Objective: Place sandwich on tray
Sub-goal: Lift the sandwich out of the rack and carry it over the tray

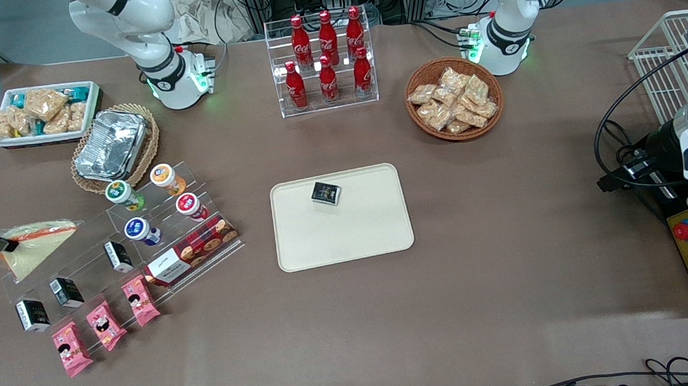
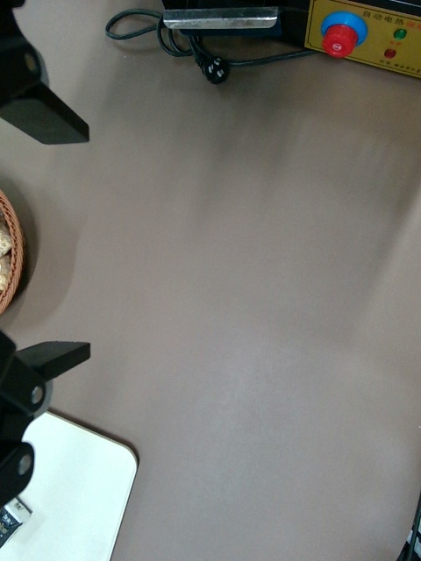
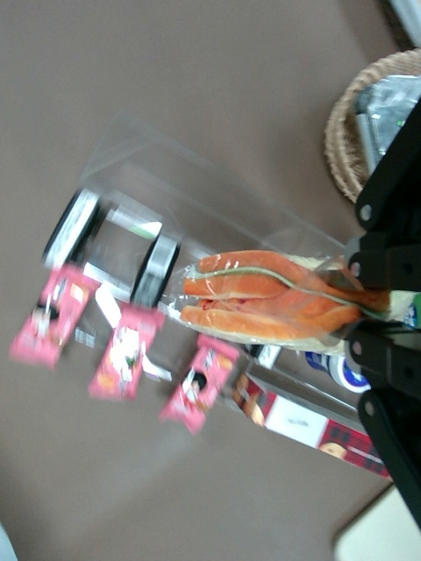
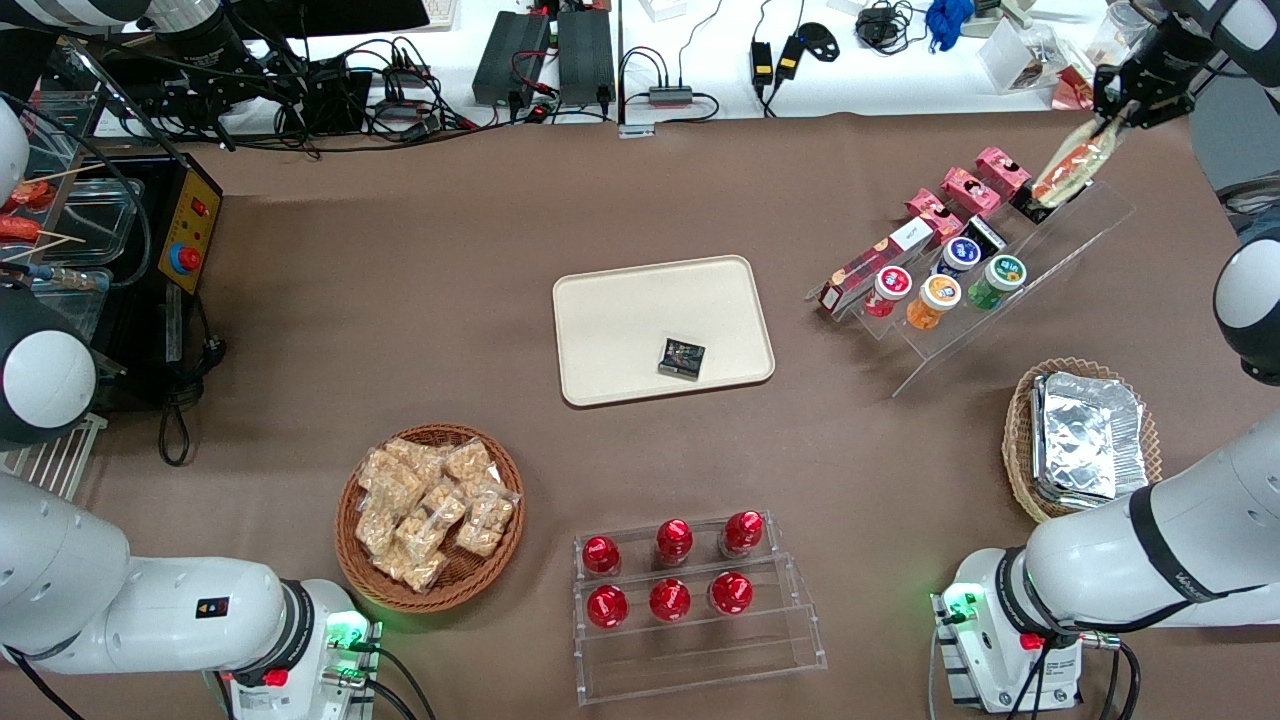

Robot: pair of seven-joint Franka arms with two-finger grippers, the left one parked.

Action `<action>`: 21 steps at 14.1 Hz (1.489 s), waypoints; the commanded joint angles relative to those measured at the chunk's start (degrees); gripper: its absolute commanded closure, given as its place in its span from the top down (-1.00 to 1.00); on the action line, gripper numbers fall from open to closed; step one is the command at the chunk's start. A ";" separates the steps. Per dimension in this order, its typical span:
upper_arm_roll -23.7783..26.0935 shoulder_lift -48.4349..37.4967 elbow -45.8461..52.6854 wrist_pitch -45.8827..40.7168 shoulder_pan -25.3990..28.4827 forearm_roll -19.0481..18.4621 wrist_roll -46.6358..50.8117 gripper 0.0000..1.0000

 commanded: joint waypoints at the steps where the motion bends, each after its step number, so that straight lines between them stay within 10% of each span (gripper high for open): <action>1: 3.96 -0.56 2.10 -1.60 0.42 0.63 -7.79 -1.00; 13: 31.65 3.90 2.01 4.70 5.24 -0.24 -25.46 -1.00; 21: 31.84 16.12 2.01 19.12 24.66 -14.99 -27.15 -1.00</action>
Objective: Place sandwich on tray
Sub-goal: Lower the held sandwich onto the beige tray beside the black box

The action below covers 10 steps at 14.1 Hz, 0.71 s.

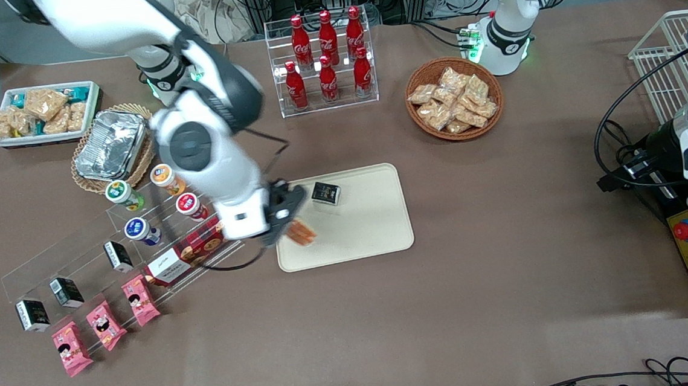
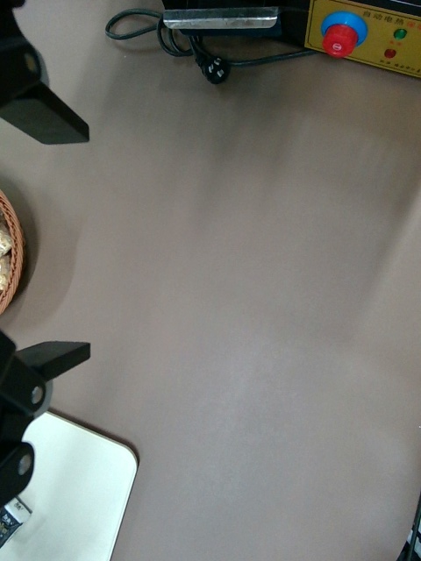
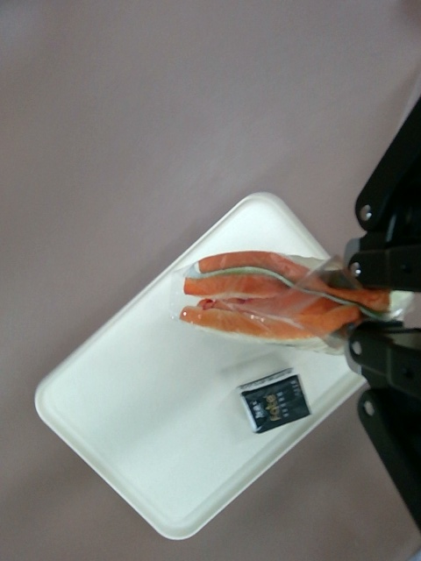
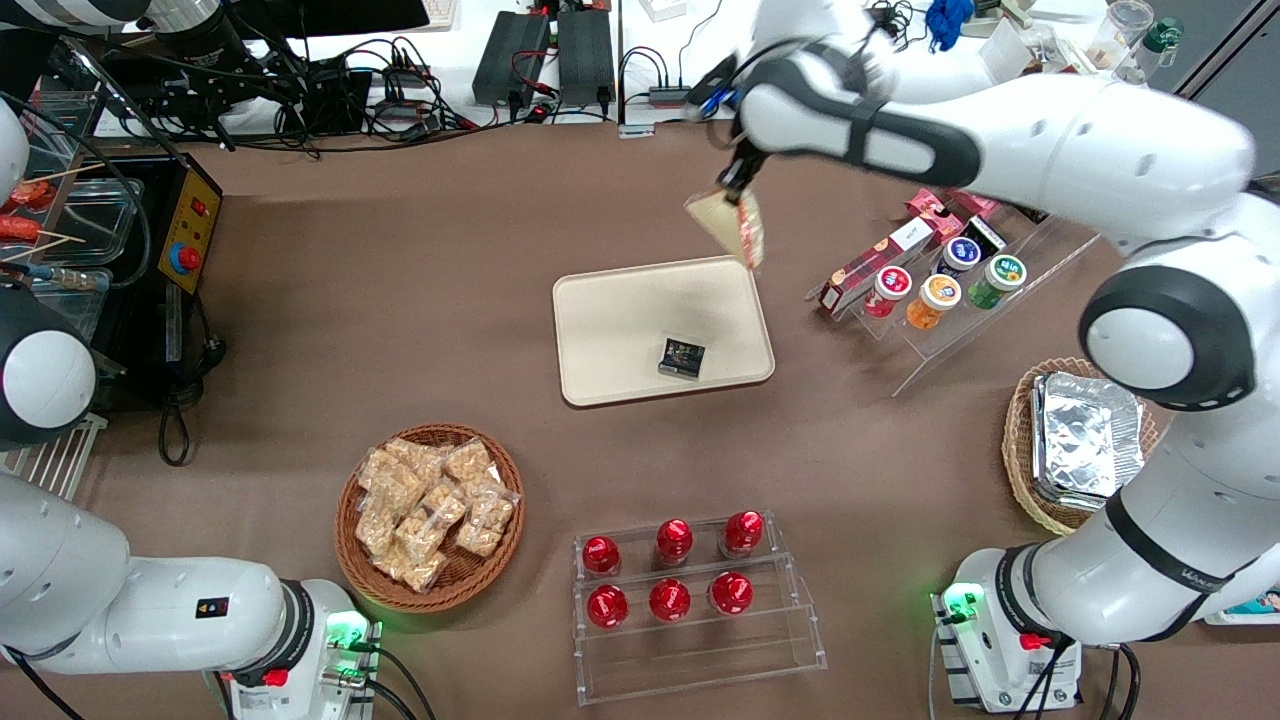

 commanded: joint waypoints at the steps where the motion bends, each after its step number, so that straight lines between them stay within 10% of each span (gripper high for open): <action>1: -0.05 4.34 1.10 5.09 4.53 -5.90 -0.87 -1.00; 7: -0.05 12.69 0.93 15.90 9.11 -23.21 -0.61 -1.00; 10: -0.14 15.07 0.57 18.81 9.37 -26.04 -0.87 -1.00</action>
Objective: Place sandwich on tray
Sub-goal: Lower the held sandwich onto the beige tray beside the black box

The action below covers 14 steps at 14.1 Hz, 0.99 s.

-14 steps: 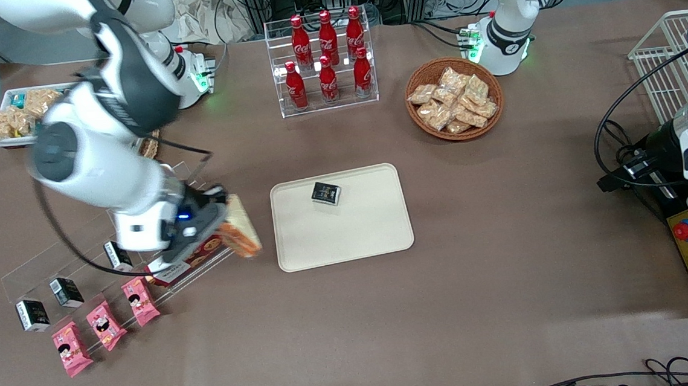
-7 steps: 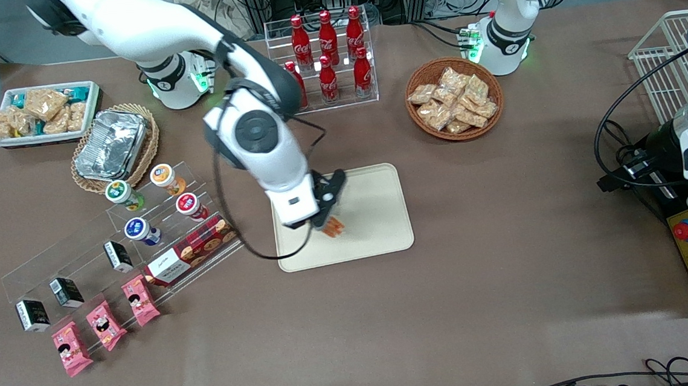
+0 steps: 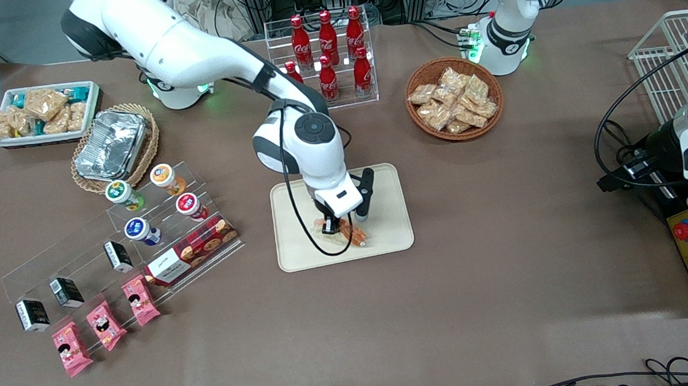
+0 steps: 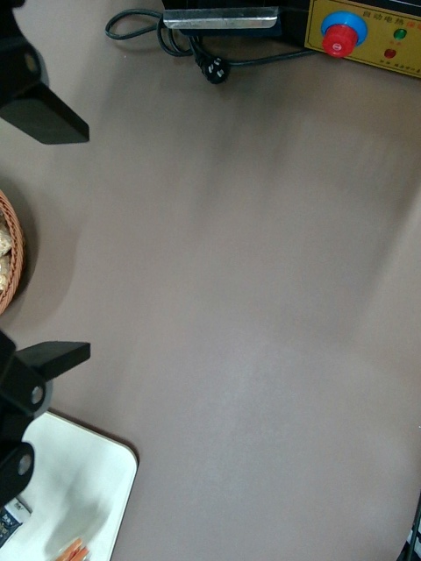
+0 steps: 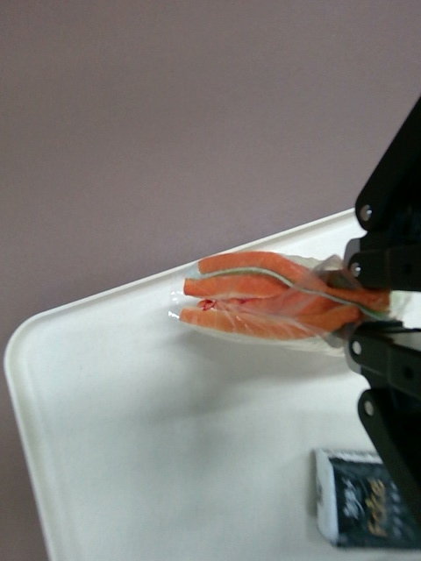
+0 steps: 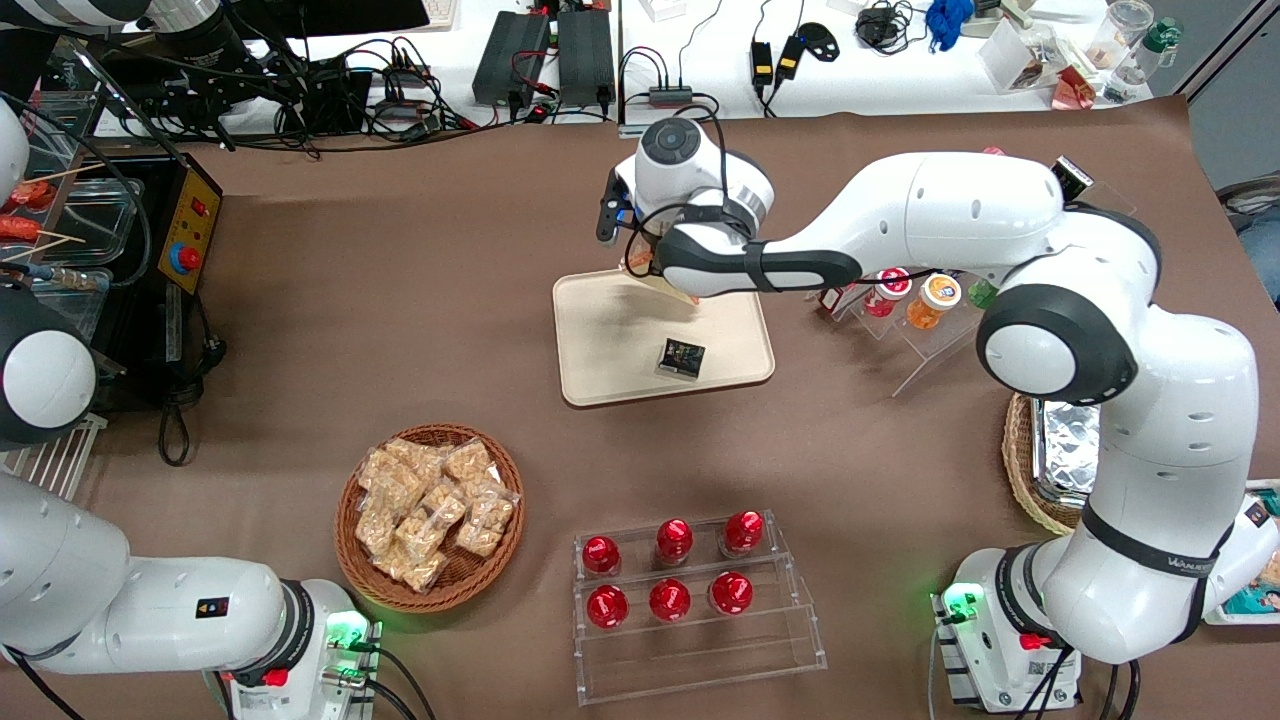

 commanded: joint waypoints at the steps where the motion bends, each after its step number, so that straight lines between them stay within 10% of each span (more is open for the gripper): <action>1: -0.01 1.91 0.73 2.47 0.25 -3.54 -0.97 -1.00; 4: -0.01 2.53 0.65 3.44 0.07 -4.97 -0.45 -1.00; 6: 0.08 2.44 0.64 3.70 -0.54 -4.35 -0.18 0.91; 14: 0.00 -3.70 0.82 0.47 -2.30 7.14 0.17 0.97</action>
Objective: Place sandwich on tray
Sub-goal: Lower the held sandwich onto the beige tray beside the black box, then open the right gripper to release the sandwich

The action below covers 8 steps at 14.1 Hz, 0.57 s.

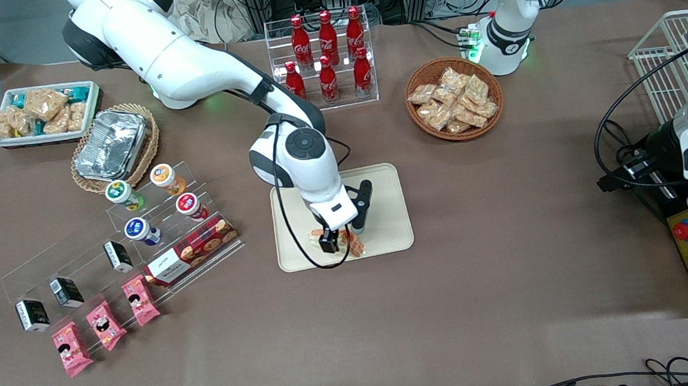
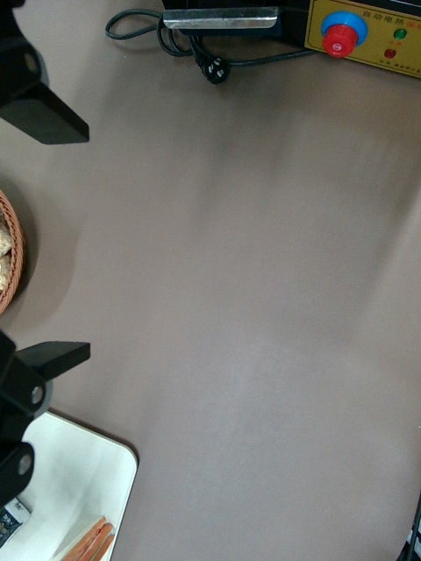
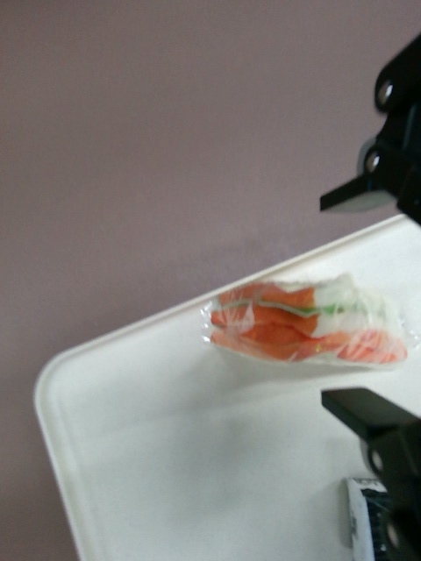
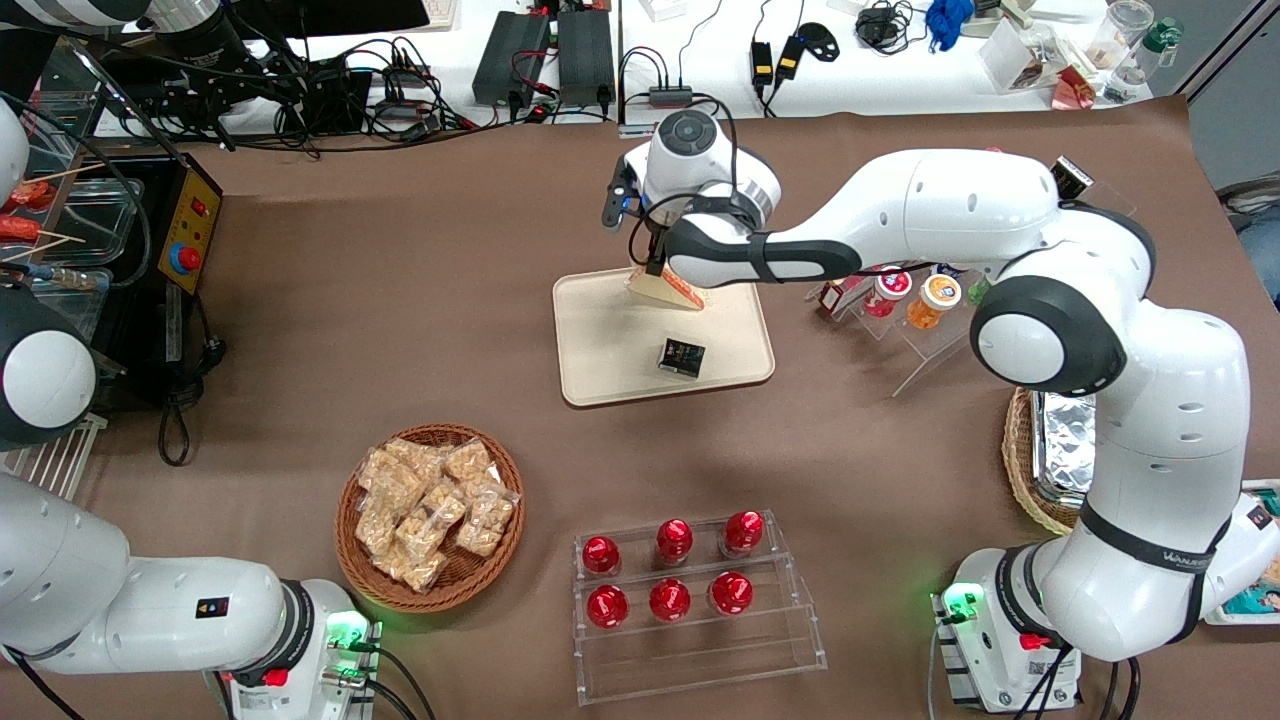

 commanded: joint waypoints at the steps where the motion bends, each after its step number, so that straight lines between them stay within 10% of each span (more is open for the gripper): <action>1: -0.05 -5.78 -0.54 -4.99 -1.19 7.40 2.17 0.97; 8: -0.31 -19.94 -0.28 -23.80 -12.69 20.44 16.05 0.97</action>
